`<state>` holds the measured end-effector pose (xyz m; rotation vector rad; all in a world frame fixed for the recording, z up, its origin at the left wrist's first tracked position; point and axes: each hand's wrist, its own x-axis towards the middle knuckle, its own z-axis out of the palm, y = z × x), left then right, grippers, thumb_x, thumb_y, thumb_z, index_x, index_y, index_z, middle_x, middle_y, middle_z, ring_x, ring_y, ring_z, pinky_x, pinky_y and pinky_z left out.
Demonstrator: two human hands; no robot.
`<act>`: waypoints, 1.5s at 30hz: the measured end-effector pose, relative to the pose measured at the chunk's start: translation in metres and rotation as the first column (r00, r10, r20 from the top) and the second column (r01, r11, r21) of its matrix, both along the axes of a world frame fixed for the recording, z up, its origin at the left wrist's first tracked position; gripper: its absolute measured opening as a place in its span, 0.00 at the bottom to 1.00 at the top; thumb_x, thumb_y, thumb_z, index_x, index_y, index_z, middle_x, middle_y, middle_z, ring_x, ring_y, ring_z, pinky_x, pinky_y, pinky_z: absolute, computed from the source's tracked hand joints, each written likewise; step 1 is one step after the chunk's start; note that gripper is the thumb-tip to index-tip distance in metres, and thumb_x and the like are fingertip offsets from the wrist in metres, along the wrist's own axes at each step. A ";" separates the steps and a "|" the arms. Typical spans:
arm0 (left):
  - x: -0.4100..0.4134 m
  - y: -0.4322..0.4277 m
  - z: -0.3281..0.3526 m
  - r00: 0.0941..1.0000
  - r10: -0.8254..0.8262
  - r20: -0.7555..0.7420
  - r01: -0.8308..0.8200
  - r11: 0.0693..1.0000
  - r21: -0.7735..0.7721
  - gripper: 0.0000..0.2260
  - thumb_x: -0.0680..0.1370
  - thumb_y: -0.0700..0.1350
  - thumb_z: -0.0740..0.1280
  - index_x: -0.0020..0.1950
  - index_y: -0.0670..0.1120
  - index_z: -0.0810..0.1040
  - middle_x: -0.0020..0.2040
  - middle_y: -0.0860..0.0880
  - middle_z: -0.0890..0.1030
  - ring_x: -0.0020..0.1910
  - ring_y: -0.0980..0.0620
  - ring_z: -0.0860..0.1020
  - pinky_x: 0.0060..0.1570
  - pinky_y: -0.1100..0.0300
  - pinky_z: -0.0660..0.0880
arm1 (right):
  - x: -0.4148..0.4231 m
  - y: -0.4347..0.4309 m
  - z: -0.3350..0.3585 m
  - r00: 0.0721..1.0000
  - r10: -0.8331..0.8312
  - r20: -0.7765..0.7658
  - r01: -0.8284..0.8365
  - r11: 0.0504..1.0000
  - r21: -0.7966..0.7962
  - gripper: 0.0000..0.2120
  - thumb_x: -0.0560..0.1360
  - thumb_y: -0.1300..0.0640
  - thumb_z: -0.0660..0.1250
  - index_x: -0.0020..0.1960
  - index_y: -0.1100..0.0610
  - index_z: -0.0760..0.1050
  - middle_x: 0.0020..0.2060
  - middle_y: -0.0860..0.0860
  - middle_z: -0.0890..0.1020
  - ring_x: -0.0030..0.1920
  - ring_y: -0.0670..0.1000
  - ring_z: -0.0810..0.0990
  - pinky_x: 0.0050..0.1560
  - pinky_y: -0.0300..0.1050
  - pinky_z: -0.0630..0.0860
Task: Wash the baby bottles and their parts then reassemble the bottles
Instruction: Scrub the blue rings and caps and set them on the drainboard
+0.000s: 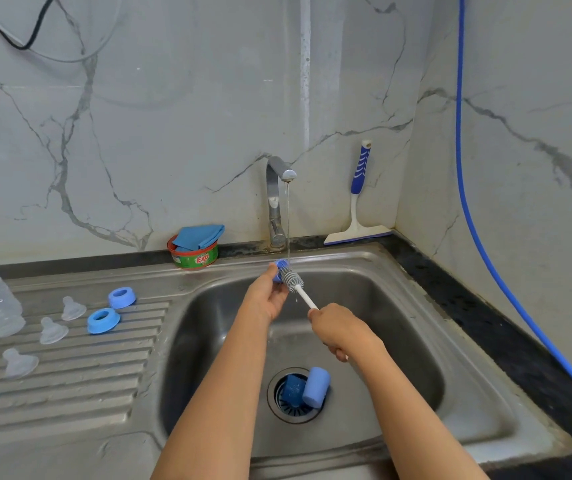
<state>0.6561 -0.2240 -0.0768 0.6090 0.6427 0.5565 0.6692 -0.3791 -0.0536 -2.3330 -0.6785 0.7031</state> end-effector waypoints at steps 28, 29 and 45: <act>-0.068 0.005 -0.023 0.975 0.001 -0.220 -0.002 1.000 -0.006 0.10 0.76 0.42 0.71 0.51 0.37 0.75 0.44 0.40 0.75 0.40 0.47 0.76 0.49 0.51 0.78 | -0.008 -0.005 -0.002 0.940 0.254 -0.228 -0.297 0.939 -0.176 0.14 0.79 0.51 0.55 0.36 0.55 0.64 0.24 0.49 0.63 0.21 0.46 0.57 0.23 0.35 0.54; -0.067 0.003 -0.023 0.976 0.005 -0.216 0.001 1.000 0.029 0.10 0.75 0.41 0.71 0.51 0.37 0.75 0.44 0.41 0.76 0.41 0.47 0.77 0.50 0.51 0.78 | -0.010 -0.004 -0.003 0.954 0.233 -0.191 -0.270 0.943 -0.195 0.14 0.79 0.51 0.55 0.36 0.55 0.65 0.24 0.50 0.64 0.21 0.47 0.58 0.23 0.36 0.56; -0.060 -0.003 -0.019 0.994 0.062 -0.091 -0.061 0.998 0.015 0.13 0.76 0.48 0.71 0.52 0.40 0.76 0.45 0.41 0.81 0.45 0.47 0.80 0.57 0.52 0.76 | -0.008 0.002 -0.002 0.977 0.114 -0.178 -0.124 0.991 -0.050 0.14 0.80 0.51 0.55 0.39 0.57 0.66 0.25 0.50 0.65 0.20 0.47 0.58 0.23 0.35 0.56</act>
